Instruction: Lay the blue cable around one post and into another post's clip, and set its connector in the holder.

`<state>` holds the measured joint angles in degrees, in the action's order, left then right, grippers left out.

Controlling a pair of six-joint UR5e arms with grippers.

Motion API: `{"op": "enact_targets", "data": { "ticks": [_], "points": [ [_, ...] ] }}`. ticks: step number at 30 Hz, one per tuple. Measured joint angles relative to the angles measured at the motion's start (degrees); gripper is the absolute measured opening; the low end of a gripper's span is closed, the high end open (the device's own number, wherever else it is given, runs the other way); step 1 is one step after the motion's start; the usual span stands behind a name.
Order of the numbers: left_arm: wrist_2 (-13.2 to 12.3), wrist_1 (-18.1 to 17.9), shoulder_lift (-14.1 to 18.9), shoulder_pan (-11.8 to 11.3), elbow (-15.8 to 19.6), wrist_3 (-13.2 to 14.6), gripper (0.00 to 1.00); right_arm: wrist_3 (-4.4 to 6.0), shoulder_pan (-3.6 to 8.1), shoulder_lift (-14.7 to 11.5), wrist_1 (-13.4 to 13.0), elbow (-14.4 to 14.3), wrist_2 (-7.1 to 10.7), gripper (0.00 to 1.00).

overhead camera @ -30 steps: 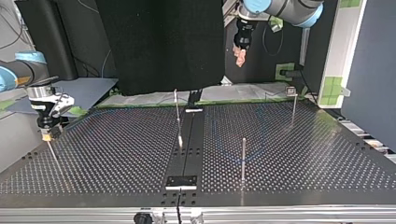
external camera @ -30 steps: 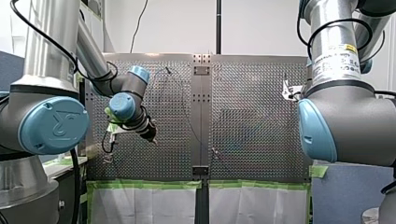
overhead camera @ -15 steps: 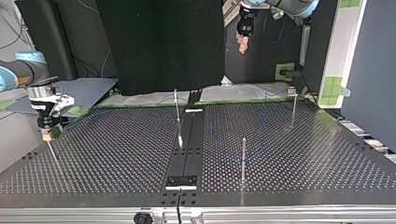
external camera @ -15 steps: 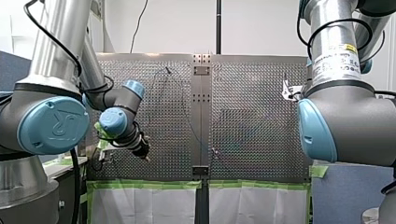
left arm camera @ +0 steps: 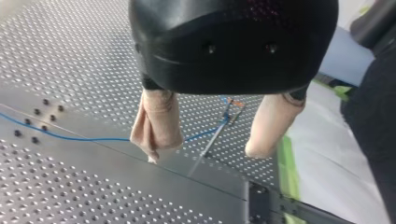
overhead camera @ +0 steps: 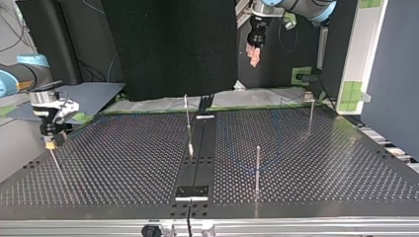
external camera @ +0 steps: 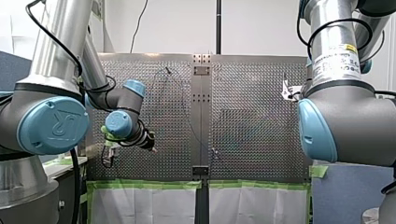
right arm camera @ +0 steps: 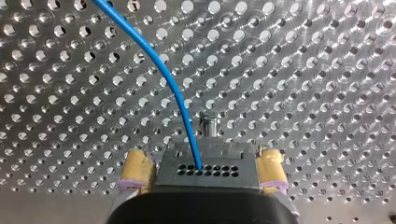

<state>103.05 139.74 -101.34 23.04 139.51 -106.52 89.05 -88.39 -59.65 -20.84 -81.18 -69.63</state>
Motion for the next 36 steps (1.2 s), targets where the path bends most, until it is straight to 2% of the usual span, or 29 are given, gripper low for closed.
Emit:
{"op": "enact_targets", "data": {
  "ticks": [10,36],
  "points": [
    [0.88,-5.18,-0.02,0.02,-0.03,-0.08,1.0,0.0,-0.15,0.0,0.04,0.01,0.2,1.0],
    [1.24,-18.18,-0.01,-0.27,0.02,-0.14,1.0,0.17,-0.01,-0.08,-0.91,0.01,0.27,1.0]
  ]
}}
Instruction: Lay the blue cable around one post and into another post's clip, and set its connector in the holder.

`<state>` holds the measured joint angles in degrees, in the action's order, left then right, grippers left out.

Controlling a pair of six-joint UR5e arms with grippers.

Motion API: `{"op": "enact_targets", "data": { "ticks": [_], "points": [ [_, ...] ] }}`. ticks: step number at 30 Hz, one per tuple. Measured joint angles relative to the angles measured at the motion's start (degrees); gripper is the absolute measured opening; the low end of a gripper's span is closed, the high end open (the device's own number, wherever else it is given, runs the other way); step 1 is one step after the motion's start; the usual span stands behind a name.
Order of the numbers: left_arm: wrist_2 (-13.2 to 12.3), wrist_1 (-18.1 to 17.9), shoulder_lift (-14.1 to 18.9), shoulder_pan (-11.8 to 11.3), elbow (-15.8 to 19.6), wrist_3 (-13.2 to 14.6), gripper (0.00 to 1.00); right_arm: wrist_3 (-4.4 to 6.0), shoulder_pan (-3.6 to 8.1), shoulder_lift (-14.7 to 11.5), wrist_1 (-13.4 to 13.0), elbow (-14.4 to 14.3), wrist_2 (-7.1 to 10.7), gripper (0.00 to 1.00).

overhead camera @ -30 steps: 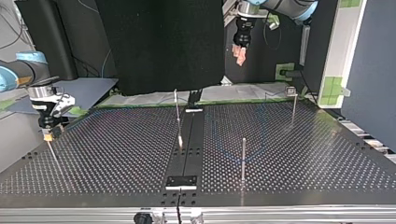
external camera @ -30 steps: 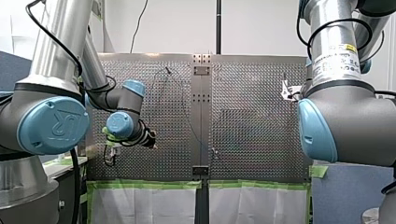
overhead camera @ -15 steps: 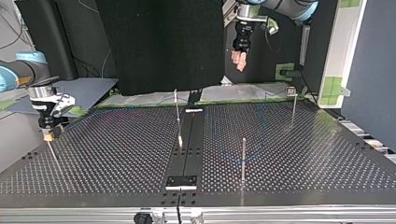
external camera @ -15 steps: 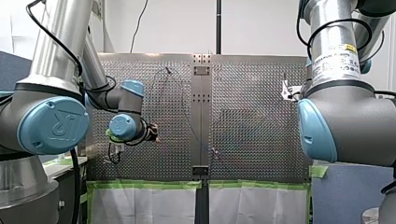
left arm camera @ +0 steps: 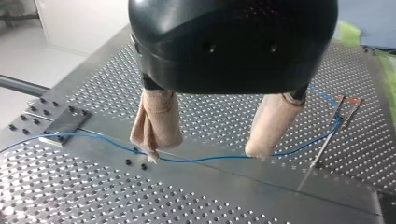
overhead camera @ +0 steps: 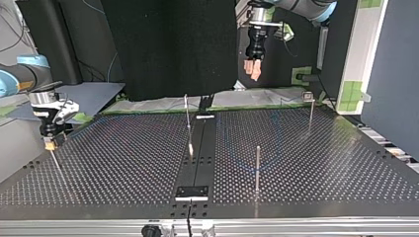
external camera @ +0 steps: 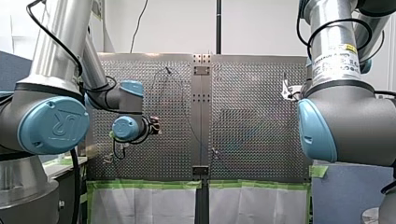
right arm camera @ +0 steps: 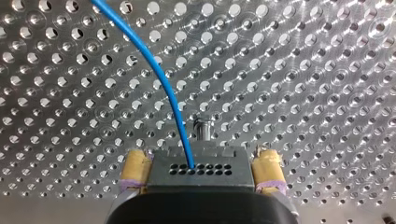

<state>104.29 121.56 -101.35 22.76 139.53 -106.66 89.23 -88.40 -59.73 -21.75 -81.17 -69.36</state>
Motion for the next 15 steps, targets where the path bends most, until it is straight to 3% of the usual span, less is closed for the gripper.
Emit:
{"op": "enact_targets", "data": {
  "ticks": [15],
  "points": [
    [0.59,-7.73,-0.01,-0.07,0.02,0.05,1.0,-0.18,-0.14,-0.09,0.3,0.0,0.13,1.0]
  ]
}}
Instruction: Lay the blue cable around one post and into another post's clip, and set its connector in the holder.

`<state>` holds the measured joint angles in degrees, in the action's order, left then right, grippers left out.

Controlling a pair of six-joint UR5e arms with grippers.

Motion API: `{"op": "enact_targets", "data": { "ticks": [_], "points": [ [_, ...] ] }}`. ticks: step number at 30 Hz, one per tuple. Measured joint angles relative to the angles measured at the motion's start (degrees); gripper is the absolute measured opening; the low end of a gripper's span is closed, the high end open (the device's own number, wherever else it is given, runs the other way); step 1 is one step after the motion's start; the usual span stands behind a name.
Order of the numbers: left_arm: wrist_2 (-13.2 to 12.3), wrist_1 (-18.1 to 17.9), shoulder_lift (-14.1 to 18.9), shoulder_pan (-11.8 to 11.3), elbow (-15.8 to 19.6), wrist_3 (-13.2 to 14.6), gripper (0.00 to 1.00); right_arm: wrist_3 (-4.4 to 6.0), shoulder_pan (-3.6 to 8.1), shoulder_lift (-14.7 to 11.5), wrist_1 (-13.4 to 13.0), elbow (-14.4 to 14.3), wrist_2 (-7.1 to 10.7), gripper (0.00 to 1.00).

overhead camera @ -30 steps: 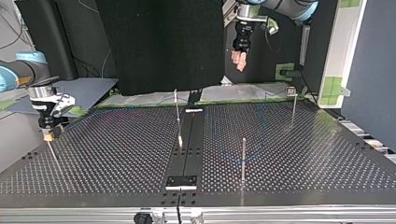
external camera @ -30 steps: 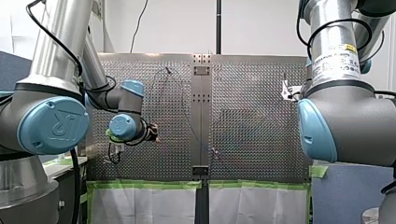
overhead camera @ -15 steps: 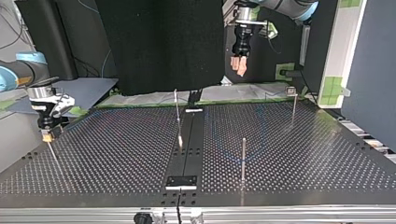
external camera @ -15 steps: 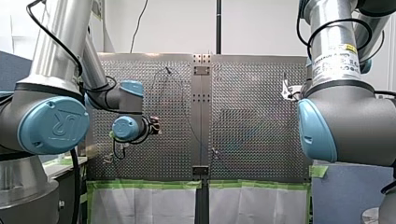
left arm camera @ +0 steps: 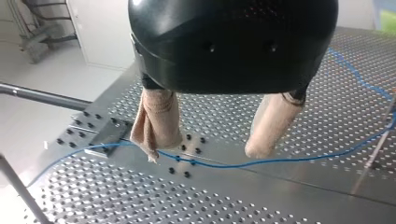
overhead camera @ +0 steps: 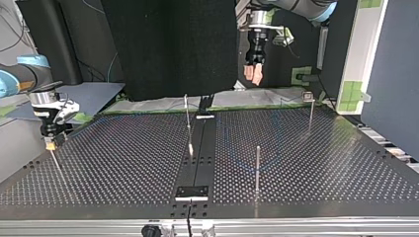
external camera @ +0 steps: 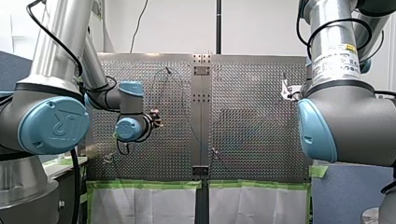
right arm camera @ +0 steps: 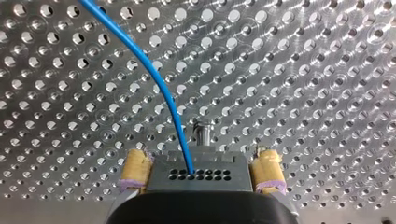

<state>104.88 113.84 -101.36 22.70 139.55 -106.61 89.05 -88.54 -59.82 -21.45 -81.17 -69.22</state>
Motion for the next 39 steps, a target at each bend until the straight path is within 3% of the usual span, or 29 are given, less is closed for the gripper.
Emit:
{"op": "enact_targets", "data": {
  "ticks": [14,23,39],
  "points": [
    [0.59,-7.37,0.0,-0.06,0.05,0.12,1.0,-0.01,-0.01,0.0,0.03,-0.01,0.16,1.0],
    [0.63,-11.94,0.0,-0.17,0.07,0.18,1.0,-0.05,-0.02,0.0,0.15,-0.01,1.23,1.0],
    [0.63,-12.58,0.0,-0.57,0.08,0.15,1.0,-0.07,-0.3,0.01,-0.13,-0.01,2.42,1.0]
  ]
}}
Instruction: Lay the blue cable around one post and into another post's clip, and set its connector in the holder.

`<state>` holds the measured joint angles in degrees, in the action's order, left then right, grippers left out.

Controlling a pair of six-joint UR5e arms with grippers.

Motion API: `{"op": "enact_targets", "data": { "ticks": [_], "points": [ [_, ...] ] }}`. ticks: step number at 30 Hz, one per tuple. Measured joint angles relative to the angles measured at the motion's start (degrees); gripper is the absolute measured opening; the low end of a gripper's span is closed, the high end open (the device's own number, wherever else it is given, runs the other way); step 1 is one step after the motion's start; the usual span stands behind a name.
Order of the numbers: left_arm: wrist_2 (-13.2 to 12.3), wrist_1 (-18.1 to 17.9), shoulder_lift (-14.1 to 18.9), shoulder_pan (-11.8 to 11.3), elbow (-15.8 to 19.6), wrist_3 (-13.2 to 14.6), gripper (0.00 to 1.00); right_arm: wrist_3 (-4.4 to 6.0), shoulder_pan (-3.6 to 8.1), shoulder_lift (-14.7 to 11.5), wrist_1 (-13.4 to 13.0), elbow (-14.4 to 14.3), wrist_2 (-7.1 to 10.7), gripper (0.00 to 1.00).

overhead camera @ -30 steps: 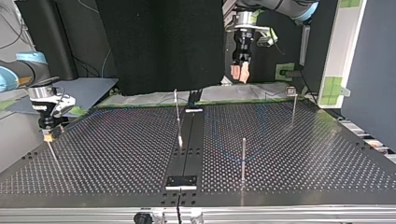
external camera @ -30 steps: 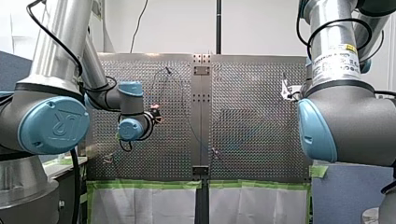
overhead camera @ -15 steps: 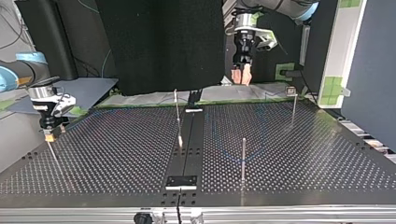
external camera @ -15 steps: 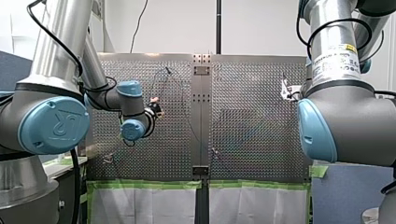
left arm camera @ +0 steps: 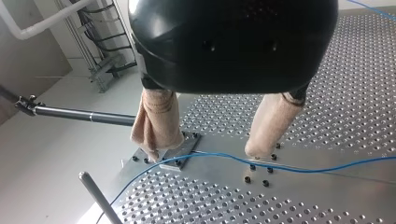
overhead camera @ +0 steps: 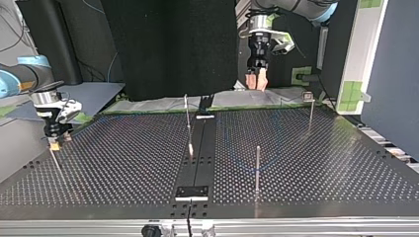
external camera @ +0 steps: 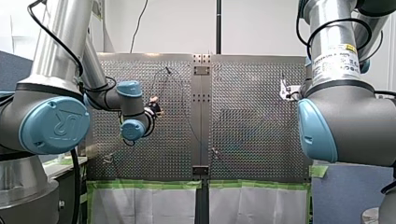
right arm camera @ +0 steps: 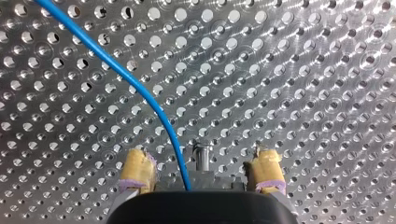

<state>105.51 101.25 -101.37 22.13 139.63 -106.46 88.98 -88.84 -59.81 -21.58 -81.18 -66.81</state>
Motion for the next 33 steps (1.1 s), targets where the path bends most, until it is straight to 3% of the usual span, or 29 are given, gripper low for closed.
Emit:
{"op": "enact_targets", "data": {
  "ticks": [20,33],
  "points": [
    [0.0,0.25,0.0,-0.77,0.01,-0.15,1.0,-0.22,-0.33,0.01,0.22,0.01,0.21,1.0],
    [0.0,0.48,0.0,-1.08,0.01,-0.15,1.0,-0.66,-0.71,0.02,0.47,0.01,1.53,1.0]
  ]
}}
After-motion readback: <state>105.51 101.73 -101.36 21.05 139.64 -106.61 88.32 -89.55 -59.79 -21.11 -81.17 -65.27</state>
